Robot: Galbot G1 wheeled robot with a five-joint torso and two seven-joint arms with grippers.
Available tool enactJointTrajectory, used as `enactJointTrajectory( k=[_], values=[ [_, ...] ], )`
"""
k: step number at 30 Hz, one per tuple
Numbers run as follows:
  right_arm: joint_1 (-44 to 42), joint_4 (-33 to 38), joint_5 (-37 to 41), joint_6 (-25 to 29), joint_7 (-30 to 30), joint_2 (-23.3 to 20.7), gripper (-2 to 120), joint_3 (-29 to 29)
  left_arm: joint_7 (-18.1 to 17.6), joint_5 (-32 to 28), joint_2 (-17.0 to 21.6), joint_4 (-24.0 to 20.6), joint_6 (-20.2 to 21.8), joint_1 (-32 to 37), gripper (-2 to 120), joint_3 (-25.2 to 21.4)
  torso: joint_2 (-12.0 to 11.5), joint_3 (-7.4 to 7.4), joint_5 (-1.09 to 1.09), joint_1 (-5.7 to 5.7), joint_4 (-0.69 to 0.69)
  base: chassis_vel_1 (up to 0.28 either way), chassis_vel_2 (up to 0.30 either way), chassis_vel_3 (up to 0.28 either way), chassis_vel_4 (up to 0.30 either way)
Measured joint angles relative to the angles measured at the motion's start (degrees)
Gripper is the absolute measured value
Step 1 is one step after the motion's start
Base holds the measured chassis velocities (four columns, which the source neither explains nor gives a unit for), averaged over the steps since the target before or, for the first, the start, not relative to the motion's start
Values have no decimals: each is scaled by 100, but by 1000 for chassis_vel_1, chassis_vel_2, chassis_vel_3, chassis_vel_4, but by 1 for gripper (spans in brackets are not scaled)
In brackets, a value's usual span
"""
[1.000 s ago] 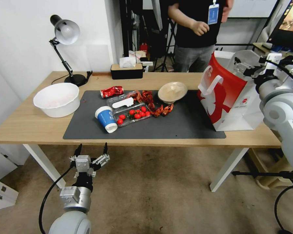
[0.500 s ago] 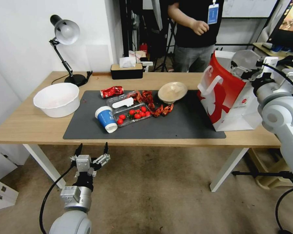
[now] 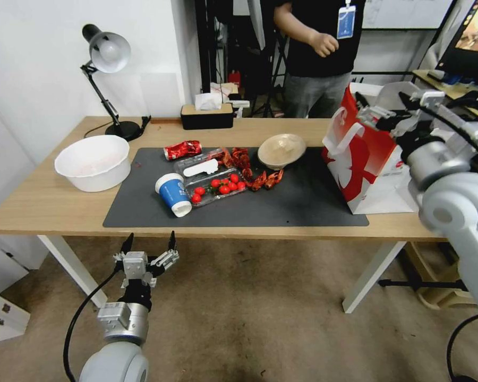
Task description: Pick up the trash from the table and place it into the takeout bag.
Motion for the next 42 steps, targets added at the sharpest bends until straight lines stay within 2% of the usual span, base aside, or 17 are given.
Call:
enactJointTrajectory(
  k=[8, 10, 12, 15, 16, 19, 22, 23, 24, 32, 42],
  values=[
    [-999, 527, -463, 212, -29, 201, 100, 123, 1, -3, -2, -13, 0, 8, 100, -13, 0, 0, 1, -1, -1, 0, 0, 0, 0],
    [-1509, 609, -1020, 625, -128, 485, 100, 110, 1, -8, -3, -36, -4, 24, 100, -30, 0, 0, 0, -1, 0, 0, 0, 0, 0],
    [-1628, 620, -1144, 715, -155, 566, 100, 103, 2, -10, -4, -40, -6, 29, 100, -34, 0, 0, 0, -1, 0, 0, 0, 0, 0],
    [-2415, 623, -1810, 1356, -303, 1118, 100, 37, 5, -22, -2, -44, -17, 44, 100, -55, 0, 0, 1, -1, 1, 0, 0, 0, 0],
    [-2415, 623, -1810, 1356, -303, 1118, 100, 37, 5, -22, -2, -44, -17, 44, 100, -55, 0, 0, 1, -1, 1, 0, 0, 0, 0],
    [-2954, 459, -2253, 1865, -466, 1485, 100, 22, 9, -49, 28, -59, -20, 40, 100, -59, 0, 0, 1, -1, -1, 0, 0, 0, 0],
    [-3058, 423, -2315, 1939, -488, 1562, 100, 9, 13, -73, 48, -77, -18, 36, 100, -71, 1, 0, -1, -1, -1, 0, 0, 0, 0],
    [-3182, 375, -2391, 2021, -506, 1662, 100, -13, 17, -97, 71, -93, -15, 31, 100, -91, 0, 0, 1, -1, -2, 0, 0, 0, 0],
    [-3470, 157, -2685, 2346, -564, 1981, 100, -102, 30, -114, 75, -103, -12, 44, 100, -105, 0, 0, 0, -1, 0, 0, 0, 0, 0],
    [-3783, -360, -2919, 2740, -563, 2380, 100, -254, 34, -113, 62, -130, -67, 123, 100, -109, 0, 0, 1, 1, 1, 0, 0, 0, 0],
    [-3969, -716, -3091, 3065, -693, 2600, 100, -339, 32, -146, 105, -45, -110, 85, 100, -74, 0, 1, 0, 1, 0, 0, 0, 0, 0]
  ],
)
